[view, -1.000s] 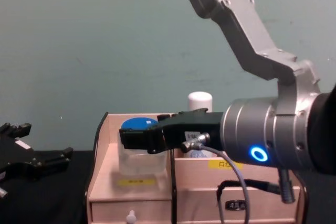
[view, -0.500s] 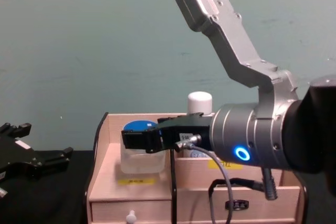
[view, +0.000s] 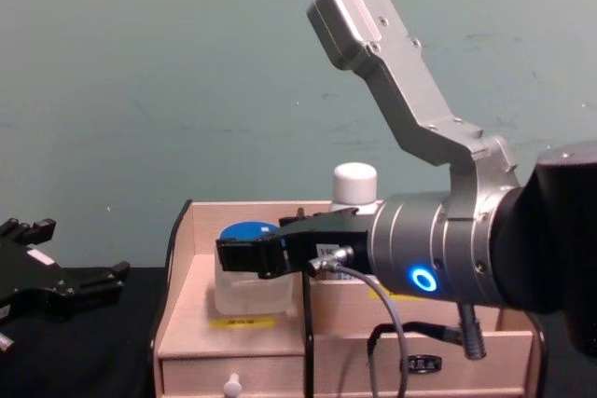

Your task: Pick up the facial cleanser and watermelon frost from the table and place them into the tiered storage box.

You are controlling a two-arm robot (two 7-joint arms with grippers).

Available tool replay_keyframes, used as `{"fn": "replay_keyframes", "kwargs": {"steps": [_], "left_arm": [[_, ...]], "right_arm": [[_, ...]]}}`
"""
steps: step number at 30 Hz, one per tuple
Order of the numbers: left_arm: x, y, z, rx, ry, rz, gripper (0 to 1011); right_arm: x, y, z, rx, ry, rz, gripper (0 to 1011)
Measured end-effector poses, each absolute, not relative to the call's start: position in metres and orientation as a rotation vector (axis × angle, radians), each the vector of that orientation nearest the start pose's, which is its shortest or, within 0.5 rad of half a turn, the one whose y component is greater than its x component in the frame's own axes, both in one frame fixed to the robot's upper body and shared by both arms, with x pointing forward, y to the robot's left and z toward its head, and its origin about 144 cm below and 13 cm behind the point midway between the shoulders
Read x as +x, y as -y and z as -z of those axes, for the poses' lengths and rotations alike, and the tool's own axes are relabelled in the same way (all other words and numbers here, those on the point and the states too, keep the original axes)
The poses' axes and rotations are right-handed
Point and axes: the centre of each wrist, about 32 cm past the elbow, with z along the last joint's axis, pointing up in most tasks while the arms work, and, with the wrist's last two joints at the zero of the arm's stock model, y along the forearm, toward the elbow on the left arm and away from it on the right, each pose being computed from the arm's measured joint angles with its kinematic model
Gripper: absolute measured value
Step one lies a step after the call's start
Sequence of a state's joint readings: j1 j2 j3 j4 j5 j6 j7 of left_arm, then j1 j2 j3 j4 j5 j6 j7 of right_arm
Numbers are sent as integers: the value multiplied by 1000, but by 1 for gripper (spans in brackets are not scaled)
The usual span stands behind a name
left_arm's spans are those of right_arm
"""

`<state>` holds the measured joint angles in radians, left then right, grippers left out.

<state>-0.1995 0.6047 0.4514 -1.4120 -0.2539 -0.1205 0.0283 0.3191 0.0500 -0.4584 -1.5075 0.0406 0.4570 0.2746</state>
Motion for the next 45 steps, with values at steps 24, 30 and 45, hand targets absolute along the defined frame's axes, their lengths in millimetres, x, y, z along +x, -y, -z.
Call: {"fn": "replay_keyframes", "kwargs": {"steps": [24,30,45], "left_arm": [[489,-310,-1140,304,285,-1248,1010],[489,-310,-1140,304,285,-1248,1010],[489,-310,-1140,304,285,-1248,1010]], "right_arm": [[504,107,-1225,-228,0,890,1000],[490,120,-1235,-156,124,919,1000],[467,192,-1250,-50,318,1167,1000]]}}
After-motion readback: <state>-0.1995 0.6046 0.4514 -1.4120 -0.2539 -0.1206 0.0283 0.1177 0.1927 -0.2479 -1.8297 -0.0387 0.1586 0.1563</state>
